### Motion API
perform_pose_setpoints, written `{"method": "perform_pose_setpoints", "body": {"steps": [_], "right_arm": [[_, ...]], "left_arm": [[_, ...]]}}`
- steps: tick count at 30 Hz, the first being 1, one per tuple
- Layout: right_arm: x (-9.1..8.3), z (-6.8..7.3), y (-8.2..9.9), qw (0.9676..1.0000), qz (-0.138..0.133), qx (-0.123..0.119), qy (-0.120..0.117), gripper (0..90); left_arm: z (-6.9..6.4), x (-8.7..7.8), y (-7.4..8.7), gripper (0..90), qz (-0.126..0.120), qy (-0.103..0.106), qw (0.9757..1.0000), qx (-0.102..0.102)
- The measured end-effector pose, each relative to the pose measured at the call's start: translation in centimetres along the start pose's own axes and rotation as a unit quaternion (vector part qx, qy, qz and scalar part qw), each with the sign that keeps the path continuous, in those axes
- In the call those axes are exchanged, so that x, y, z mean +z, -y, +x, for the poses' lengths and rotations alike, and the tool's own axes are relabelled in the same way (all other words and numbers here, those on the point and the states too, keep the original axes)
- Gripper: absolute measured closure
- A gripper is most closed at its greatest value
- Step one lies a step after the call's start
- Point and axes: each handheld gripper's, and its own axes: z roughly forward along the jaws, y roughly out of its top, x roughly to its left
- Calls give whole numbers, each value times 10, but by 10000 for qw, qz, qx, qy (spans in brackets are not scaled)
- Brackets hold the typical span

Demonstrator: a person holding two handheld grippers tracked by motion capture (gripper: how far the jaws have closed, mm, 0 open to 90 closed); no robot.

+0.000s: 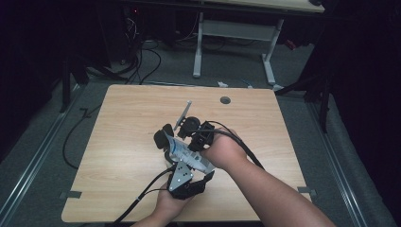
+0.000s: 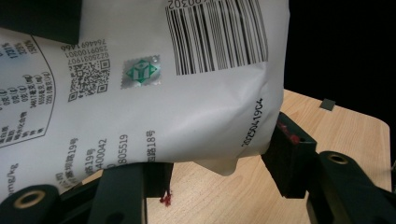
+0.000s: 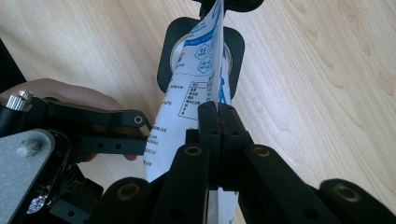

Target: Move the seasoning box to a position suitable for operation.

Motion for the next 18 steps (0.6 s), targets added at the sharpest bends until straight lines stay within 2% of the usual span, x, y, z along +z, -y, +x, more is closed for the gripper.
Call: {"method": "perform_pose_setpoints", "body": {"steps": [18], "right_arm": [[-2,-1,-2,10000,-40,-14,-5,900]], "left_arm": [[1,-1,-2,490,-46,-25,10000,-18]]}}
